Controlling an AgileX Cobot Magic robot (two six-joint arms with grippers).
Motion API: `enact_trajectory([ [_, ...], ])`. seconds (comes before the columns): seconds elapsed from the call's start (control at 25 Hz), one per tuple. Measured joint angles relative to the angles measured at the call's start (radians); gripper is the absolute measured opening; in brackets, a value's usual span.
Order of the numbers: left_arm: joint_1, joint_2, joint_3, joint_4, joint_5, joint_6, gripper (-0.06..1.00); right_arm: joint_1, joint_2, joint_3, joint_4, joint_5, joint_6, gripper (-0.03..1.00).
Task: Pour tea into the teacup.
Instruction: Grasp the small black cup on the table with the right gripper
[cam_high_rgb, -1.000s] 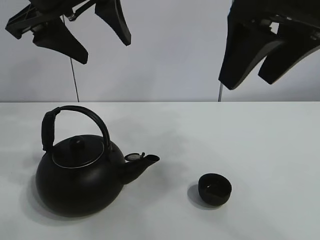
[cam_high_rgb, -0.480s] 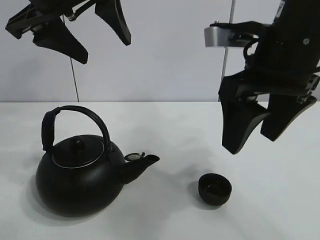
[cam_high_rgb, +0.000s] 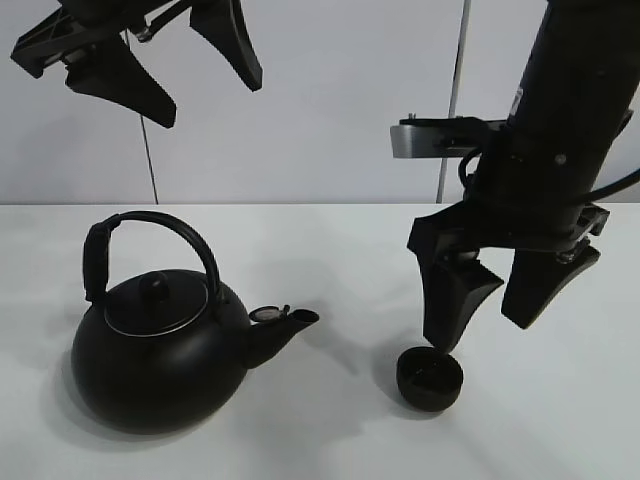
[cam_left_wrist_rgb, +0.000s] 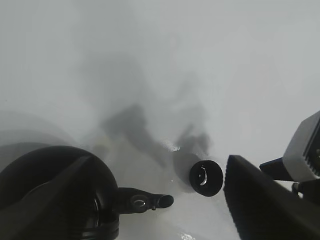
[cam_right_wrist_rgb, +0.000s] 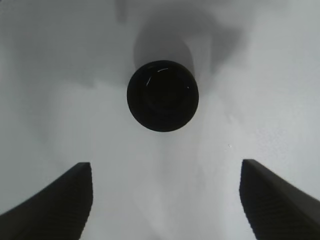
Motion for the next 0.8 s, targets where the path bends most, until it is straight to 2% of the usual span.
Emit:
enact_trajectory([
  [0.36,0.0,0.0,0.0,0.0,-0.001,0.0,0.52,0.011,0.088,-0.001,0.02,-0.051,0.04,0.56],
  [0.6,0.0,0.0,0.0,0.0,-0.001,0.0,0.52,0.117,0.105,-0.001,-0.079,-0.109,0.137,0.56],
  [0.8,0.0,0.0,0.0,0.0,-0.001,0.0,0.52,0.127,0.105,-0.001,-0.14,-0.122,0.196,0.56],
])
